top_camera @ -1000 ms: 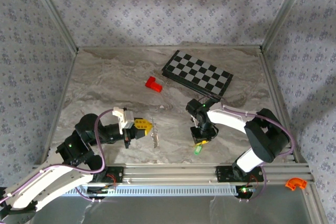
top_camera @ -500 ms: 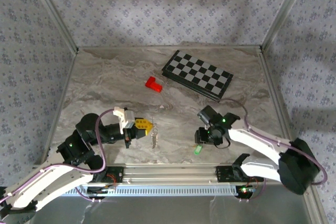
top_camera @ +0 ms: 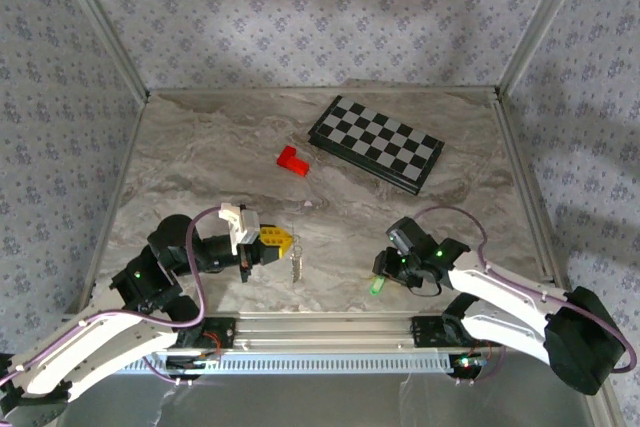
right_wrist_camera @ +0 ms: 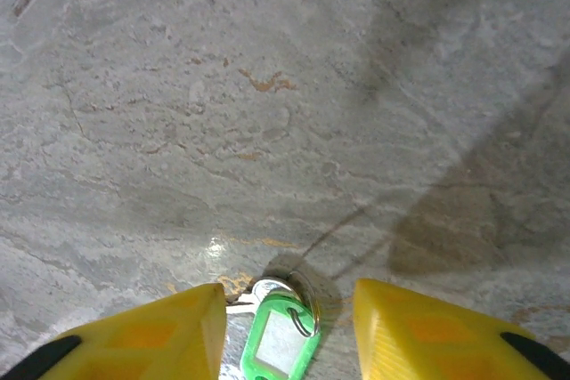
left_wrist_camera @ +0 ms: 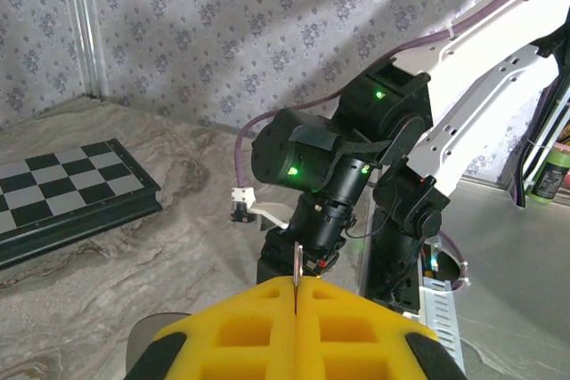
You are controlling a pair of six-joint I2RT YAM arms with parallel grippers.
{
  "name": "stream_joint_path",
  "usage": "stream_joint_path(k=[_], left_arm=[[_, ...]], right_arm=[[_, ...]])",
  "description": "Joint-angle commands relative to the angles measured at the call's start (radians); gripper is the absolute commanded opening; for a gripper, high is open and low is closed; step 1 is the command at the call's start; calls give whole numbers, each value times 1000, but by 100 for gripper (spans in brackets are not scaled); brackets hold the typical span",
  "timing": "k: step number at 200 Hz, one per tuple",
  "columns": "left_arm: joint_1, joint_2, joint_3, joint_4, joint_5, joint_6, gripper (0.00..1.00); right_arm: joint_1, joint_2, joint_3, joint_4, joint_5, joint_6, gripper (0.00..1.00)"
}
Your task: Put the keys on the keyring
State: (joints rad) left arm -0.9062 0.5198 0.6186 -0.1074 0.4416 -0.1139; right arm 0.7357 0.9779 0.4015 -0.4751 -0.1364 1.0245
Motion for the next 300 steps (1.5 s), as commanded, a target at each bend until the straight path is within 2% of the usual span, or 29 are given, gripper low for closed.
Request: stream_joint_path(k=[1,33,145,189,211,257,300], left_arm=[[-7,-1,27,51,19,6,0],[-7,-1,27,54,19,6,0],[-5,-4,23,54,17,5,0],[-5,-7,21,55,16,6,0],[-5,-13,18,57,14,3,0],[-3,-20,6,66,10,10,0],[-5,-53,-5,61,-6,11,0]], right_arm=[[9,5,-19,26,-9,36,39],[10,5,-16,7,-12,37,35],[6,34,-7,7,-19,8,8],[6,67,46,-68,-12,-43,3],[2,135,115,-184,-46,-122,1],[-6,382,308,-406,-108,-361,0],[-9,583,449,-528,-142,-522,0]])
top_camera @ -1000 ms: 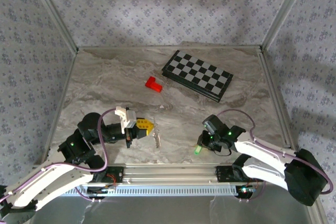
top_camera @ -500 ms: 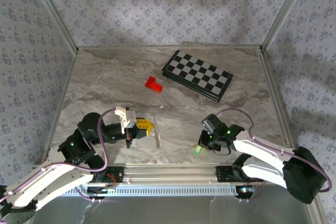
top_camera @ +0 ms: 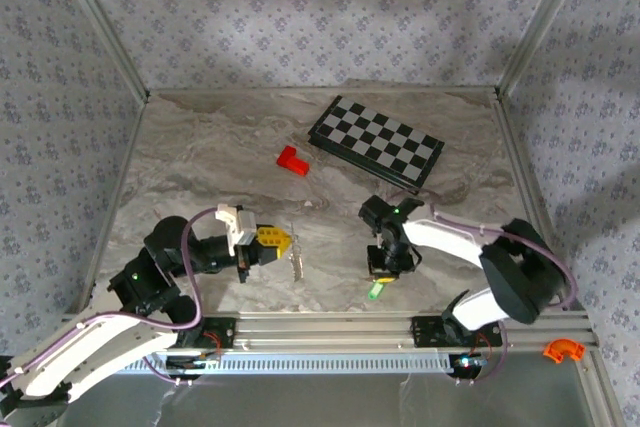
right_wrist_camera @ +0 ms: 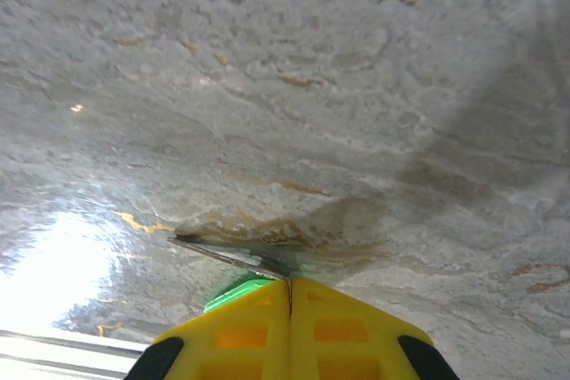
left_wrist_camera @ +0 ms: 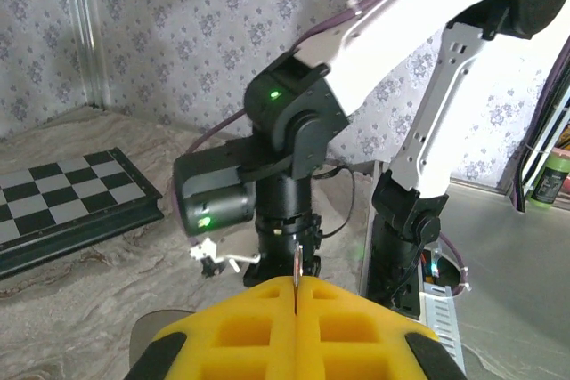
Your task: Put the keys on the keyring
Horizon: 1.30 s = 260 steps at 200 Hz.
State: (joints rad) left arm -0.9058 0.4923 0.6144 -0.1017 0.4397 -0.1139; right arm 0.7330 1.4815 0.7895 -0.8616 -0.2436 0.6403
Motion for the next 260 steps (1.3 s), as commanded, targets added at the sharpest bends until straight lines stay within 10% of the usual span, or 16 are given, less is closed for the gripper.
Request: stream_joint_path(k=[1,121,260], left_arm=[[-5,-26,-1,56,-4,11,0],[-4,-1,1,63,4,14,0],[-6,5,25,39,11,10,0]], right_arm=[[-7,83,63,-142,-35,-140,0],[-16,136,129,-118,-16,-164,15],[66,-386,-169,92,128,296,46]])
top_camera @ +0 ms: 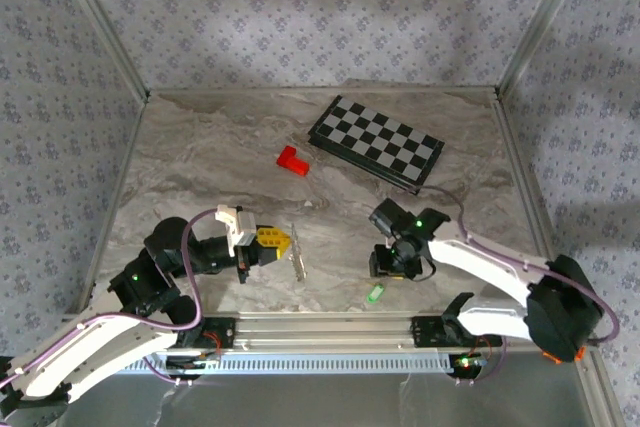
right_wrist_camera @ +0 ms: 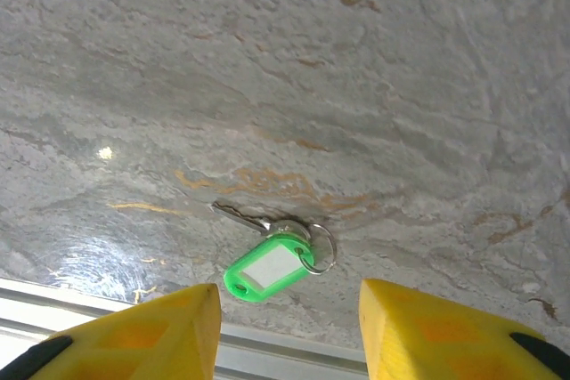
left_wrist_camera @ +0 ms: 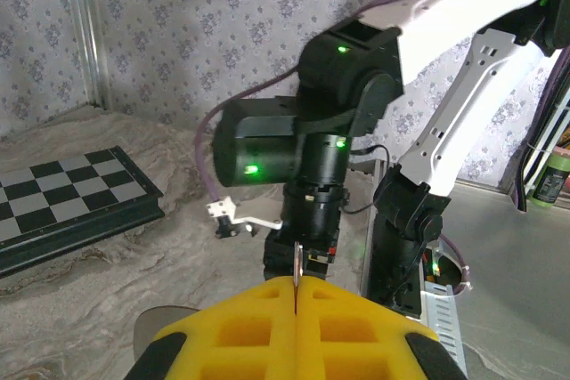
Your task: Put the keys on the keyring
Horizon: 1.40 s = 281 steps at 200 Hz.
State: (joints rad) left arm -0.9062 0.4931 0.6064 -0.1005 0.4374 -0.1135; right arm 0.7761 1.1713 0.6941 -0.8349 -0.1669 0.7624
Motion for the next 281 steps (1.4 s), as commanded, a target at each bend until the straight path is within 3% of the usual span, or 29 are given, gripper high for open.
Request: stream_joint_path(k=[1,38,116,281], left_arm=[[-7,5,33,38,13,9,0],[-7,15,36,44,26,8,0],[-6,12,33,47,24,8,0],[-6,16,29,48,23,8,0]], right_arm=[[23,-77,-77,68,52,177,46],[31,-148,-165,153,41,271,43],[37,-152,-254,230,9,314,37],[59,-183,-313,317,1,379,19]])
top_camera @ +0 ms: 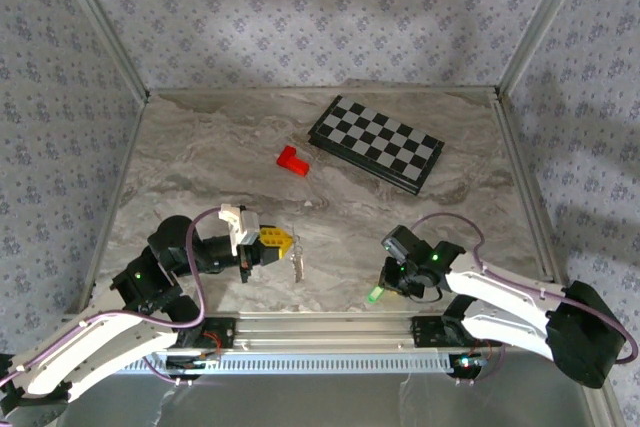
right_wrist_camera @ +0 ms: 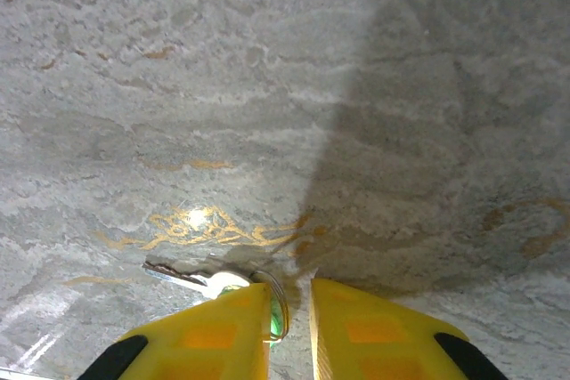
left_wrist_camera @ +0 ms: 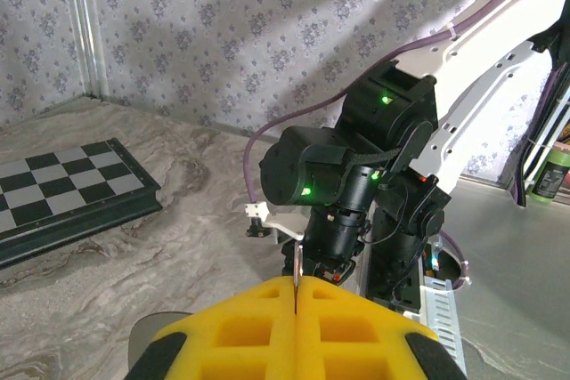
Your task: Put the keys on the keyring
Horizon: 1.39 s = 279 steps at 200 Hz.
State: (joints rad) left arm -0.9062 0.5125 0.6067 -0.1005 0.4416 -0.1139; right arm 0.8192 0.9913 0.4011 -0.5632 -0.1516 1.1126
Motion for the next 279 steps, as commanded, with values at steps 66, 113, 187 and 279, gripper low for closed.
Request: stream_joint_path(k=[66,113,187,279], left_arm=[[-6,-2,27,50,19,6,0],[-7,-5,24,51,19,5,0],[-7,-9,22,51,19,3,0],[-6,68,74,17,30,10,0]], right_arm=[[21,-23,-38,75,-17,50,16],[23,-55,-47,75,-12,65,17],[24,-62,-43,49,1,70,12],[68,-32,87,-32,109,-114,0]])
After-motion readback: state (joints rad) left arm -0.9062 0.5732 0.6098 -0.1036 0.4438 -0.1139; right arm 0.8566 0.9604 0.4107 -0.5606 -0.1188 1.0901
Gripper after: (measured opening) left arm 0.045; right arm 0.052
